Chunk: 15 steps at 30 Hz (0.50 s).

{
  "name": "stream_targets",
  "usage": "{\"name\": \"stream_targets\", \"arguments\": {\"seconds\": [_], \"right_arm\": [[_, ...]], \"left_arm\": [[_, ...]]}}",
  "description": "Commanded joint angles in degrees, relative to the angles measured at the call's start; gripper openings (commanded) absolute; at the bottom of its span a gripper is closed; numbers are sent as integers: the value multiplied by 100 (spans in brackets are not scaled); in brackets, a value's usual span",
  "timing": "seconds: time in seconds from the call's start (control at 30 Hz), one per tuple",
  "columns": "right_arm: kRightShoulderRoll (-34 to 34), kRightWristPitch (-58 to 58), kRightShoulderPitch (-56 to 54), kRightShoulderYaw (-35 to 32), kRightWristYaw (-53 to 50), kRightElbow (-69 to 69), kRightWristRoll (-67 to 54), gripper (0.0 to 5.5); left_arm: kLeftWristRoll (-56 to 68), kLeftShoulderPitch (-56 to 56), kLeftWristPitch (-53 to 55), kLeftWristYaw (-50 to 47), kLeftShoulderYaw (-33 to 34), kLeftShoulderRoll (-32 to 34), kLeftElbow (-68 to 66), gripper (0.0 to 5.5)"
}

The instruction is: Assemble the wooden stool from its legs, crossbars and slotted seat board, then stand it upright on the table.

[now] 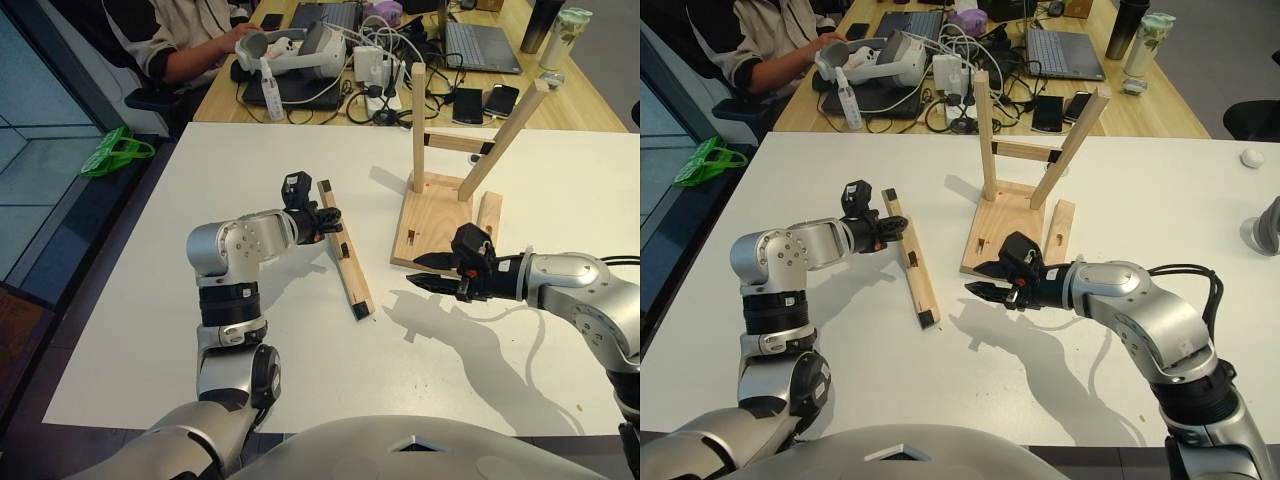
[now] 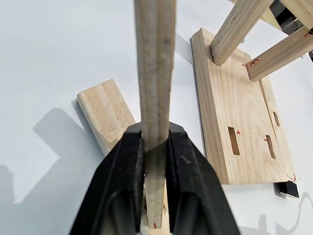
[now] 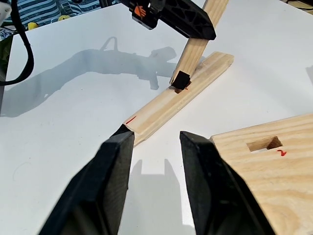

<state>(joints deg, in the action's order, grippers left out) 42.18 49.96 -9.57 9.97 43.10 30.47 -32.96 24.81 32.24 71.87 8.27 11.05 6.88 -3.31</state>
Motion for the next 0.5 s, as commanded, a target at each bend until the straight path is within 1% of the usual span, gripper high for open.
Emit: {"name": "stream_targets", "arguments": {"seconds": [0.03,0.17,0.23,0.3,0.37,0.4,0.47,0.5], "right_arm": [[-74,31,-197,45,-47,-108,96,175],[-173,37,-288,103,-62,-179,165,175],[-205,32,-308,134,-69,-198,183,175],[-224,31,-300,144,-69,-200,201,175],[-231,26,-304,150,-61,-210,214,175],[-227,21,-309,144,-51,-220,219,175],[-210,12,-296,112,-24,-227,233,175],[-196,7,-282,90,-12,-223,235,175]], "left_arm": [[-630,334,-729,300,-576,764,-1012,40],[-1088,1160,-1824,890,-957,1265,-2670,40],[-1272,1510,-2334,1121,-1099,1272,-3430,40],[-1380,1776,-2696,1252,-1186,1102,-4000,40],[-1420,1941,-2878,1389,-1221,940,-4334,40],[-1277,1963,-2911,1310,-1029,789,-4300,40],[-1293,2080,-2968,1467,-1022,746,-4331,40],[-1208,2120,-2891,1425,-879,784,-4143,40]]}}
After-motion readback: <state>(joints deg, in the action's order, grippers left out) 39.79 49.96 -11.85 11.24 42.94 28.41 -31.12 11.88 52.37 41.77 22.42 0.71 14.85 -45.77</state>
